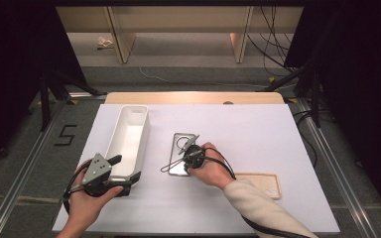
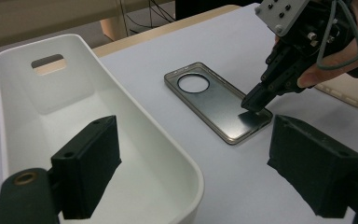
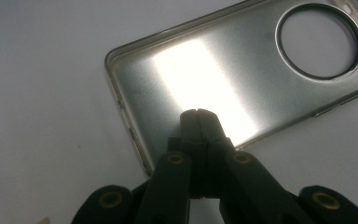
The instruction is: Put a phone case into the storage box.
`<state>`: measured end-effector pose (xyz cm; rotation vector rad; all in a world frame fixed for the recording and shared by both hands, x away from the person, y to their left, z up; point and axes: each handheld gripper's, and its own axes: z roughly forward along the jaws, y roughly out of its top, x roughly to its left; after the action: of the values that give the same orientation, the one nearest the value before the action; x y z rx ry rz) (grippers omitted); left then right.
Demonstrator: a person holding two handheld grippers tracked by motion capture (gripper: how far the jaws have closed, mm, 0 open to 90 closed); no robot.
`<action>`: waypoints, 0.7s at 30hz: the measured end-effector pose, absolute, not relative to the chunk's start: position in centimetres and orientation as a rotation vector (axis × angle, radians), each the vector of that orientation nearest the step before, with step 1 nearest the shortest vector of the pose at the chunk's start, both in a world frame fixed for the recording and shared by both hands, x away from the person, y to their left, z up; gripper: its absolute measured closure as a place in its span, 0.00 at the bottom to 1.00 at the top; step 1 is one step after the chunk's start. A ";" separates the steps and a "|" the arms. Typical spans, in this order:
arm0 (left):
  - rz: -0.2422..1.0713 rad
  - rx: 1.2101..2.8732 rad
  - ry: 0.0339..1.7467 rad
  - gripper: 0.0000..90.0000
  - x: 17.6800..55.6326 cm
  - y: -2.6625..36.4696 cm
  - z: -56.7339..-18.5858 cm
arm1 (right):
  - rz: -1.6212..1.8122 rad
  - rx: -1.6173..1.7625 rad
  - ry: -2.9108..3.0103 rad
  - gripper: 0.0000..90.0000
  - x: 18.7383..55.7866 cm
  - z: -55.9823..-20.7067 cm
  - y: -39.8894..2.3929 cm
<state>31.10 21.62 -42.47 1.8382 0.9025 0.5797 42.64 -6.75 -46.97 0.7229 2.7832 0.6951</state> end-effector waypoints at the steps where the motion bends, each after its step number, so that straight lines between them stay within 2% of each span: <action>1: 0.580 1.838 0.903 0.18 31.1 21.6 -42.5 | 0.697 0.724 2.782 1.00 42.6 -47.0 -6.8; 21: 0.578 1.838 0.901 0.17 31.1 21.6 -42.5 | 0.729 0.734 2.771 1.00 42.7 -46.9 -7.3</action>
<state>31.11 21.58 -42.49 1.8384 0.9006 0.5781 42.70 -7.31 -46.86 0.7341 2.7705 0.7292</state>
